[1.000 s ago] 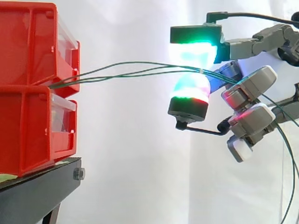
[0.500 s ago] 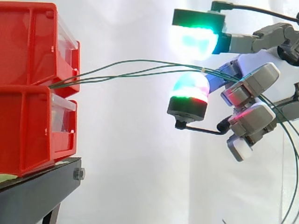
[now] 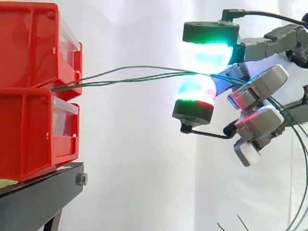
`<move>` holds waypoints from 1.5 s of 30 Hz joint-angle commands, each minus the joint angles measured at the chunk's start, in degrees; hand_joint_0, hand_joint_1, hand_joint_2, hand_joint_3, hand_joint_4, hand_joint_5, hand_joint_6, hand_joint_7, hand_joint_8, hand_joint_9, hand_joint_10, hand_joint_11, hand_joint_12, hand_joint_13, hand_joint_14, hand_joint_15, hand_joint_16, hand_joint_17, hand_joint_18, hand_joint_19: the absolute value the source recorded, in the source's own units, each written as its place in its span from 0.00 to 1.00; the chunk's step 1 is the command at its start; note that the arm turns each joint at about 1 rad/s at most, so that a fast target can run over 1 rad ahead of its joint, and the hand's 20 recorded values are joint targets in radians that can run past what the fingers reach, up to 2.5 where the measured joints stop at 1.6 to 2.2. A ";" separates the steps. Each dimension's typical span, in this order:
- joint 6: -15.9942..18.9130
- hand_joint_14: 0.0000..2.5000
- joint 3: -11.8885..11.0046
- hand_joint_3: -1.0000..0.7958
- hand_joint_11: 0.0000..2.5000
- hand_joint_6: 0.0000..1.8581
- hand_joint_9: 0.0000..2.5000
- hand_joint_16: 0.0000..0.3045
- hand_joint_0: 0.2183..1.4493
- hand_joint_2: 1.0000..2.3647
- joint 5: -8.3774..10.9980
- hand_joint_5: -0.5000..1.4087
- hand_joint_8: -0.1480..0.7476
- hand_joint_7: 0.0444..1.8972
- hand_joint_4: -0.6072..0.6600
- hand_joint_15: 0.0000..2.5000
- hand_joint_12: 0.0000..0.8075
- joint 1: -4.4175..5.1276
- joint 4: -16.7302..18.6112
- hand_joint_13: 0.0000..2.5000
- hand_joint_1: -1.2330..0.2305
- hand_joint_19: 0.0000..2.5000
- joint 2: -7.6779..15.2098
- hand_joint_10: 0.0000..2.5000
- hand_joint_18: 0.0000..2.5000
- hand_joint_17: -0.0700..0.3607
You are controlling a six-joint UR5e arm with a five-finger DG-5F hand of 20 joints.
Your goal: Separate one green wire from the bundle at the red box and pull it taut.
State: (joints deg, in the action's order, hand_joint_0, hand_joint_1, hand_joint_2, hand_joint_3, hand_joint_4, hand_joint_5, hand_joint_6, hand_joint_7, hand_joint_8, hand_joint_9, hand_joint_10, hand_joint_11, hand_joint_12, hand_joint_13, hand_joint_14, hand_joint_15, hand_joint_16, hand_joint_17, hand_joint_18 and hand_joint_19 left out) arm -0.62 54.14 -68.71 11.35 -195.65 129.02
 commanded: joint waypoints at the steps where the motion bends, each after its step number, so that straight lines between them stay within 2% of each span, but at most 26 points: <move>1: 0.00 0.01 0.09 0.41 0.59 0.47 0.63 0.18 0.31 0.01 -0.02 0.19 0.47 0.54 0.55 0.39 0.47 -0.01 -0.09 0.53 0.43 0.28 0.00 0.01 0.34 0.45; 10: 0.00 0.01 0.09 0.45 0.58 0.46 0.64 0.20 0.32 0.01 -0.02 0.20 0.49 0.53 0.55 0.37 0.50 -0.01 0.00 0.53 0.51 0.27 0.00 0.01 0.35 0.48; 16: 0.00 0.01 0.09 0.45 0.57 0.46 0.64 0.20 0.32 0.01 -0.02 0.20 0.49 0.53 0.55 0.37 0.49 -0.01 -0.17 0.53 0.51 0.27 0.00 0.01 0.34 0.47; 21: 0.00 0.01 0.09 0.47 0.58 0.45 0.62 0.20 0.32 0.01 -0.02 0.20 0.49 0.53 0.57 0.38 0.49 -0.01 -0.17 0.53 0.40 0.27 -0.09 0.01 0.35 0.47; 26: 0.00 0.01 0.09 0.48 0.59 0.47 0.61 0.20 0.32 0.01 -0.02 0.19 0.49 0.52 0.59 0.38 0.50 -0.01 -0.17 0.53 0.34 0.26 0.00 0.01 0.35 0.48; 29: 0.09 0.01 0.09 0.36 0.60 0.47 0.60 0.17 0.29 0.01 -0.02 0.18 0.44 0.53 0.58 0.39 0.44 -0.01 -0.17 0.51 0.33 0.28 0.00 0.01 0.32 0.44; 31: 0.09 0.01 0.09 0.28 0.60 0.47 0.61 0.17 0.27 0.00 0.07 0.19 0.45 0.52 0.57 0.39 0.45 -0.01 -0.17 0.51 0.38 0.28 0.00 0.01 0.32 0.44; 32: 0.09 0.01 0.09 0.28 0.60 0.47 0.61 0.17 0.27 0.00 -0.02 0.19 0.45 0.52 0.57 0.39 0.44 -0.01 -0.17 0.51 0.40 0.28 0.00 0.01 0.32 0.44; 35: 0.09 0.01 0.09 0.28 0.60 0.47 0.62 0.18 0.26 0.00 -0.02 0.19 0.45 0.53 0.57 0.39 0.46 -0.01 -0.17 0.52 0.47 0.28 0.00 0.01 0.32 0.44; 39: 0.00 0.01 0.09 0.28 0.60 0.47 0.62 0.17 0.27 0.00 0.07 0.19 0.45 0.54 0.56 0.39 0.45 -0.01 -0.17 0.52 0.50 0.28 0.00 0.01 0.32 0.44; 41: 0.00 0.01 0.09 0.30 0.60 0.47 0.62 0.17 0.28 0.00 0.07 0.19 0.44 0.55 0.56 0.39 0.44 -0.01 -0.17 0.52 0.51 0.28 0.00 0.01 0.32 0.44; 42: 0.00 0.01 0.09 0.34 0.60 0.47 0.62 0.17 0.31 0.01 -0.02 0.19 0.43 0.56 0.56 0.39 0.43 -0.01 -0.17 0.52 0.48 0.29 0.00 0.01 0.32 0.43; 45: 0.00 0.01 0.09 0.39 0.60 0.47 0.63 0.18 0.31 0.01 -0.02 0.19 0.45 0.56 0.56 0.39 0.45 -0.01 -0.09 0.52 0.44 0.28 0.00 0.01 0.33 0.44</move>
State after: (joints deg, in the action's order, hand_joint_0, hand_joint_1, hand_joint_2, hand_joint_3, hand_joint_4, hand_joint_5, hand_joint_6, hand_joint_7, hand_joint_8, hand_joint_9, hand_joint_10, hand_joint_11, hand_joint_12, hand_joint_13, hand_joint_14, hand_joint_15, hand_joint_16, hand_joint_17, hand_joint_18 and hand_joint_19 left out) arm -0.61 54.23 -68.69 11.34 -195.79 129.02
